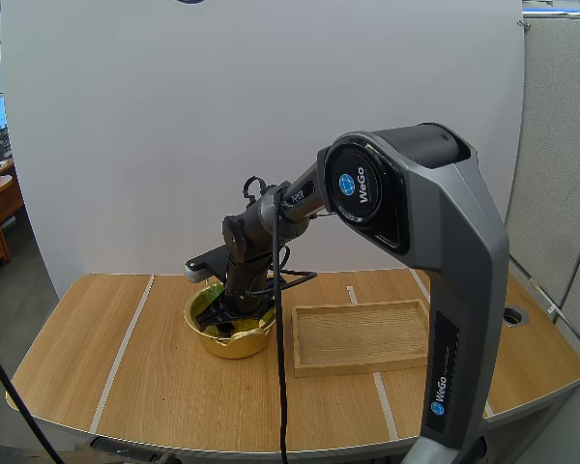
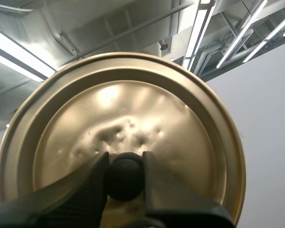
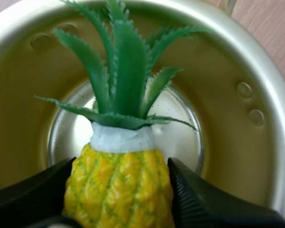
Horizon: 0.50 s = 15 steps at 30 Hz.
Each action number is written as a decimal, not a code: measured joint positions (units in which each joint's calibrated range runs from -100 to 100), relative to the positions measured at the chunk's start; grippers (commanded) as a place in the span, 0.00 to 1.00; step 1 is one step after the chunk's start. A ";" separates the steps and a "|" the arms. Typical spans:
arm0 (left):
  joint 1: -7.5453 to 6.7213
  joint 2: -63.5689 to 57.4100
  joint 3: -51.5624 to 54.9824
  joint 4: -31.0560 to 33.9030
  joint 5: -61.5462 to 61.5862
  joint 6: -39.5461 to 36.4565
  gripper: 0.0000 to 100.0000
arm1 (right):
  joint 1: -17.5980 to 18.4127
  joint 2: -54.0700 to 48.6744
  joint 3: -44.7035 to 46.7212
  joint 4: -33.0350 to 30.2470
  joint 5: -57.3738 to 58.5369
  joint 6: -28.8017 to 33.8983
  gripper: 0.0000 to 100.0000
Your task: Open the pot, put the pineapple inside, and close it
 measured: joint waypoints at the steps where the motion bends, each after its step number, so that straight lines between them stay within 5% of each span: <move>1: 0.00 0.00 0.00 0.00 0.00 0.00 0.00 | 0.00 0.00 0.00 0.00 0.00 0.00 1.00; 12: 0.00 0.00 0.00 0.00 0.00 0.00 0.00 | 0.00 -1.42 -0.14 -0.41 0.73 0.00 1.00; 15: 0.00 0.00 0.00 0.00 0.00 0.00 0.00 | 0.00 -10.97 -0.14 -0.41 4.45 0.00 1.00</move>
